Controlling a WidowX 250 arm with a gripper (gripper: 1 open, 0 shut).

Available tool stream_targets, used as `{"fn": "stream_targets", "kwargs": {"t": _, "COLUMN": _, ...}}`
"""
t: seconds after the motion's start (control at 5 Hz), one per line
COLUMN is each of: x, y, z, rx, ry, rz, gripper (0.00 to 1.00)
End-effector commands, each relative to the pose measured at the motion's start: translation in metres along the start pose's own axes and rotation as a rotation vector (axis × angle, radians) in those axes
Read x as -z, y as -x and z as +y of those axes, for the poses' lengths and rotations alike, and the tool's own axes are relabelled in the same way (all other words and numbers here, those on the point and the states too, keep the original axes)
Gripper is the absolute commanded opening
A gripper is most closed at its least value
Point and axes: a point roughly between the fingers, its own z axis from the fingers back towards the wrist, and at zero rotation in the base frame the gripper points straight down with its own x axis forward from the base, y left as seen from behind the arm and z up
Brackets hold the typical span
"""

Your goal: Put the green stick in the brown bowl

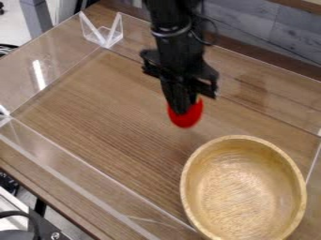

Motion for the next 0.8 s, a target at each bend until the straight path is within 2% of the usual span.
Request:
{"fn": "stream_targets", "kwargs": {"t": 0.0, "x": -0.006, "y": 0.013, "z": -0.022, "rx": 0.061, "ry": 0.017, "rz": -0.007, "gripper": 0.00}}
{"fn": "stream_targets", "kwargs": {"t": 0.2, "x": -0.002, "y": 0.029, "z": -0.045, "rx": 0.036, "ry": 0.033, "rz": 0.016, "gripper": 0.00}}
{"fn": "stream_targets", "kwargs": {"t": 0.4, "x": 0.002, "y": 0.041, "z": -0.057, "rx": 0.030, "ry": 0.050, "rz": 0.037, "gripper": 0.00}}
{"fn": "stream_targets", "kwargs": {"t": 0.6, "x": 0.019, "y": 0.048, "z": -0.066, "rx": 0.025, "ry": 0.051, "rz": 0.055, "gripper": 0.00}}
